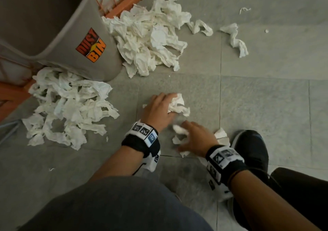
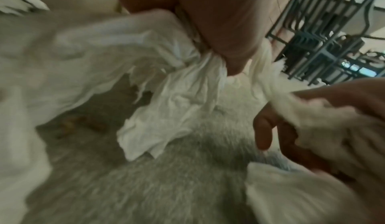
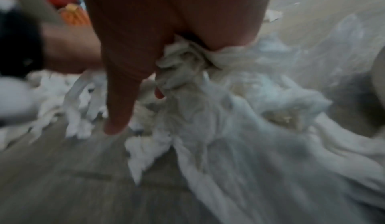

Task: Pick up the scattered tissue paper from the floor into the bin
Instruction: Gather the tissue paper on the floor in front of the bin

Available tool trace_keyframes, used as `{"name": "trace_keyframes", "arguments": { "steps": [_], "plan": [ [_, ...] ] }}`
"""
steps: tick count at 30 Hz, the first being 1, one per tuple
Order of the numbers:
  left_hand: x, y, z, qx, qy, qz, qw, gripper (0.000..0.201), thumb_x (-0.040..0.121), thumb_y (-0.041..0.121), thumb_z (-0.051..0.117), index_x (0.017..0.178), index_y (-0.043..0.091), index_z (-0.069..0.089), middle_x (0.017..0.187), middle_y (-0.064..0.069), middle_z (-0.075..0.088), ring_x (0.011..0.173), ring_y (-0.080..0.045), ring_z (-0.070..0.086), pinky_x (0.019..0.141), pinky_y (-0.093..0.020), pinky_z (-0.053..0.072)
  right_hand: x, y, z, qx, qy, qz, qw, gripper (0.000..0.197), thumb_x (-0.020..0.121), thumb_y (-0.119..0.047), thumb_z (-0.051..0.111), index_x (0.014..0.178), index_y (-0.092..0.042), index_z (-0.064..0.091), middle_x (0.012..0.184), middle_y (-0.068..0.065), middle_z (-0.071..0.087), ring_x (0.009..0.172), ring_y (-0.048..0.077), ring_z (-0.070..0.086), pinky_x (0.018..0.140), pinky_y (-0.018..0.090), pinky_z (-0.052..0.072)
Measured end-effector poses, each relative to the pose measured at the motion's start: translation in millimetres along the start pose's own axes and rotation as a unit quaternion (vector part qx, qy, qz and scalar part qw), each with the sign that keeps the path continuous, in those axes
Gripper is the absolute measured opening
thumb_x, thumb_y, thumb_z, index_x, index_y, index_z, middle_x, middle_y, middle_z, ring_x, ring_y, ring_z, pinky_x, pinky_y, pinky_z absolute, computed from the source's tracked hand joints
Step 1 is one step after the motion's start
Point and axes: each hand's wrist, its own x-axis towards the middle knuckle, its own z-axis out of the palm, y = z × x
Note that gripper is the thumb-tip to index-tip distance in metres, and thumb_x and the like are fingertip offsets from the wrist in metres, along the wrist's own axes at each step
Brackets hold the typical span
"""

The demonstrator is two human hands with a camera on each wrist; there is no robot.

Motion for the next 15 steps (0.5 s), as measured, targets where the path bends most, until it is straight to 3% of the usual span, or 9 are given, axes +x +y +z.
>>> {"name": "trace_keyframes", "arguments": {
  "steps": [3,7,10,12,15],
  "plan": [
    [7.6,1.1,13.9,0.070,-0.056,0.002,0.996,0.053,0.082,0.035,0.069,0.130,0.026,0.049,0.126,-0.002,0.052,0.115,-0.026,0.047,0.084,-0.040,0.048,-2.7,14.9,27.9,-0.037,-0.006,-0.031,0.999,0.052,0.076,-0.035,0.071,0.124,-0.028,0.051,0.130,0.003,0.051,0.117,0.030,0.051,0.094,0.040,0.045],
    [10.2,-9.9,12.6,0.042,-0.054,-0.010,0.998,0.037,0.082,0.026,0.070,0.115,0.014,0.056,0.119,-0.005,0.055,0.109,-0.029,0.054,0.082,-0.038,0.046,-2.6,25.2,33.2,0.059,0.040,-0.060,0.996,0.033,0.081,-0.032,0.067,0.111,-0.020,0.065,0.110,0.007,0.061,0.100,0.028,0.060,0.086,0.035,0.048],
    [3.2,-15.0,-10.6,-0.005,0.006,-0.038,0.999,0.031,0.079,0.027,0.072,0.102,0.011,0.058,0.104,-0.007,0.062,0.092,-0.029,0.059,0.069,-0.029,0.036,1.9,15.6,13.0,0.141,0.127,-0.080,0.979,0.012,0.079,-0.022,0.067,0.089,-0.015,0.067,0.082,0.002,0.055,0.074,0.020,0.054,0.069,0.028,0.038],
    [-6.1,-14.7,-38.7,-0.037,0.057,-0.036,0.997,0.029,0.078,0.029,0.073,0.096,0.012,0.059,0.091,-0.007,0.067,0.079,-0.027,0.060,0.067,-0.030,0.040,5.9,-6.0,-10.3,0.178,0.178,-0.100,0.963,0.005,0.079,-0.018,0.063,0.079,-0.013,0.063,0.077,0.000,0.052,0.067,0.017,0.050,0.062,0.023,0.032],
    [-24.0,-4.5,-97.8,-0.096,0.144,-0.010,0.985,0.020,0.076,0.018,0.073,0.093,0.015,0.062,0.076,0.003,0.066,0.066,-0.014,0.056,0.065,-0.026,0.049,12.4,-60.2,-54.9,0.236,0.215,-0.165,0.933,0.016,0.084,-0.008,0.062,0.075,-0.021,0.060,0.073,-0.004,0.058,0.065,0.011,0.054,0.060,0.023,0.039]
  ]
}}
